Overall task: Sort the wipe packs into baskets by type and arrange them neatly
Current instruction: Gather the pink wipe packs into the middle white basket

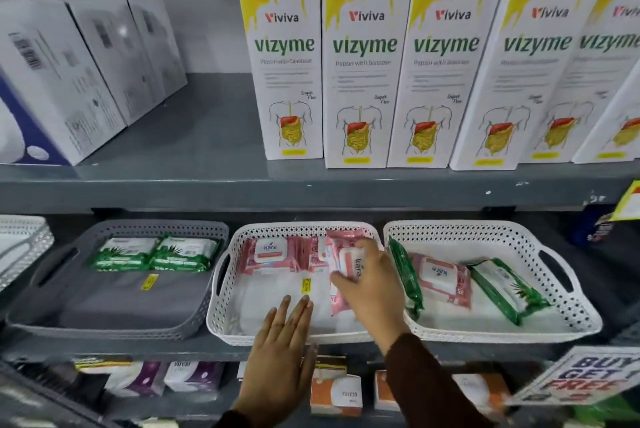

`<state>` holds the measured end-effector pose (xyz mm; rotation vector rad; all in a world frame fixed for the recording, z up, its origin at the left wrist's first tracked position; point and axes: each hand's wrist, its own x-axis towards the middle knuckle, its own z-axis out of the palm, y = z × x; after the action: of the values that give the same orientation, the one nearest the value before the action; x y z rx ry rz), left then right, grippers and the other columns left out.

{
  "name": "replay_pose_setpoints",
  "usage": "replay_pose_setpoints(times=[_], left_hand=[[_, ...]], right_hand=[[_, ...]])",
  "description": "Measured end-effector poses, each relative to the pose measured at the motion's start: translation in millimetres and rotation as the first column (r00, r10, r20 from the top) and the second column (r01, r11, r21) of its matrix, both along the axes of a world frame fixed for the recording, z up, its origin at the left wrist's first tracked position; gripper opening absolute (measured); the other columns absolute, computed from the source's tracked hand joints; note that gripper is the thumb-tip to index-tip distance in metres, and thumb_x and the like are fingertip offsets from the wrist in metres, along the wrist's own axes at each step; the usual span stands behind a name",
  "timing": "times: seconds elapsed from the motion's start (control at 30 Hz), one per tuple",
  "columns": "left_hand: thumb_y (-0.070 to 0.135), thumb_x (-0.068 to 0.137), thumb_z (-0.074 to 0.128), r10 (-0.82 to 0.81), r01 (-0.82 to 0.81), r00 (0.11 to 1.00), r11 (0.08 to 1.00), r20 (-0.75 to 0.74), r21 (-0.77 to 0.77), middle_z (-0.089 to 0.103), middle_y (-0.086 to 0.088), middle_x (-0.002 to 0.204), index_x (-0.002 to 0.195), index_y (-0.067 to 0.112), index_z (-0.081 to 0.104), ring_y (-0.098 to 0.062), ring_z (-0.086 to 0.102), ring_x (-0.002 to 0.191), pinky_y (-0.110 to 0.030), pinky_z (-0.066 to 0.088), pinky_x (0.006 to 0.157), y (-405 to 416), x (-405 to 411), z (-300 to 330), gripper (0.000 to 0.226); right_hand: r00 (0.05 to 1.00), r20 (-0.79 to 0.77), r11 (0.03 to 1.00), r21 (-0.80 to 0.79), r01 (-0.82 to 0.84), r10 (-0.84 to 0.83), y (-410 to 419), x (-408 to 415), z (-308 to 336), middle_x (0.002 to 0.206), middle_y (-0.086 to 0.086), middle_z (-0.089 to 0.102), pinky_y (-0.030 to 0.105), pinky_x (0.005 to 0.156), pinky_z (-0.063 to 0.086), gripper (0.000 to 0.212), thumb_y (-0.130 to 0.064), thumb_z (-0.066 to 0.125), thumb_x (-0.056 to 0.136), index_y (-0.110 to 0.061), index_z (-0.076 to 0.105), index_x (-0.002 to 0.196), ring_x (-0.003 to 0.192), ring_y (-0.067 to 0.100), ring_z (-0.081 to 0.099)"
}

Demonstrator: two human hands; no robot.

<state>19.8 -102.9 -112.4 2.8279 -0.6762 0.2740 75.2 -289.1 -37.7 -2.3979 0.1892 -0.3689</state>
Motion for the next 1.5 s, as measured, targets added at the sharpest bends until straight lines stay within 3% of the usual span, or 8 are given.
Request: replay_pose_setpoints(times=[0.2,0.47,0.67,0.83,1.0,1.17,1.3,1.5], left_hand=[[0.044,0.101,0.03,0.035,-0.034,0.999,0.997,-0.013,0.065,0.019,0.0,0.16,0.153,0.015,0.022,-0.023,0.006,0.148,-0.044,0.009,0.115,1,-3,-2,0.06],[0.055,0.101,0.026,-0.025,0.025,1.0,0.986,0.0,0.164,0.022,-0.008,0.159,0.151,0.011,0.027,-0.033,0.011,0.147,-0.049,0.011,0.111,-36,2,2,0.067],[0.056,0.1,0.025,-0.071,0.069,0.997,0.985,0.006,0.158,0.026,-0.011,0.156,0.148,0.009,0.032,-0.035,0.018,0.145,-0.051,0.016,0.109,-63,2,2,0.068],[0.056,0.1,0.025,-0.105,0.101,0.994,0.986,0.024,0.134,0.029,-0.006,0.156,0.151,0.014,0.026,-0.03,0.019,0.145,-0.047,0.016,0.109,-55,2,2,0.066],[0.055,0.101,0.027,-0.079,0.075,0.996,0.991,0.03,0.11,0.024,-0.004,0.158,0.153,0.016,0.02,-0.028,0.014,0.146,-0.046,0.015,0.11,-32,3,2,0.065],[0.05,0.099,0.038,-0.026,0.024,0.999,0.999,0.032,0.042,0.019,-0.001,0.161,0.153,0.014,0.019,-0.024,0.007,0.148,-0.045,0.014,0.113,20,3,-1,0.068],[0.048,0.098,0.041,0.005,-0.008,0.999,0.998,0.044,0.055,0.02,-0.002,0.16,0.153,0.011,0.022,-0.024,0.009,0.148,-0.044,0.016,0.113,69,6,-2,0.068],[0.044,0.097,0.043,0.025,-0.027,0.998,0.999,0.058,0.039,0.022,-0.006,0.16,0.152,0.007,0.023,-0.024,0.009,0.148,-0.043,0.013,0.116,95,8,-4,0.069]], right_hand=[[0.978,-0.205,0.95,-0.301,-0.088,0.026,14,29,-35,0.135,0.02,0.055,0.047,0.106,0.045,0.047,-0.044,0.058,0.094,-0.017,0.051,0.131,0.129,0.038,0.05],[0.95,0.265,0.979,0.162,0.125,-0.165,-79,9,13,0.115,0.004,0.069,0.035,0.071,0.06,0.025,-0.015,0.058,0.092,-0.019,0.065,0.116,0.082,0.017,0.068],[0.882,-0.47,0.998,-0.061,0.008,-0.036,-164,29,-10,0.15,0.013,0.046,0.042,0.095,0.05,0.075,-0.017,0.065,0.086,-0.016,0.03,0.152,0.126,0.033,0.054],[0.881,-0.462,0.976,-0.216,0.002,-0.104,-175,26,-17,0.126,0.01,0.065,0.042,0.094,0.052,0.067,-0.018,0.078,0.074,-0.011,0.052,0.136,0.107,0.028,0.063],[0.897,-0.345,0.96,-0.133,0.245,-0.277,-178,13,-25,0.075,0.004,0.066,0.036,0.068,0.057,0.034,-0.032,0.083,0.066,-0.01,0.062,0.083,0.066,0.019,0.065],[0.87,0.03,0.87,-0.012,0.492,-0.492,-157,6,-10,0.09,0.013,0.065,0.044,0.065,0.059,0.061,-0.056,0.072,0.051,-0.013,0.06,0.092,0.076,0.032,0.065],[0.913,0.198,0.934,0.097,0.343,-0.356,-75,-4,28,0.091,0.005,0.067,0.038,0.064,0.056,0.047,-0.049,0.083,0.061,-0.02,0.065,0.094,0.075,0.024,0.065],[0.998,0.014,0.973,0.222,-0.062,0.06,64,-2,8,0.1,-0.015,0.06,0.033,0.056,0.062,0.059,-0.04,0.086,0.068,-0.033,0.049,0.112,0.066,0.006,0.068]])
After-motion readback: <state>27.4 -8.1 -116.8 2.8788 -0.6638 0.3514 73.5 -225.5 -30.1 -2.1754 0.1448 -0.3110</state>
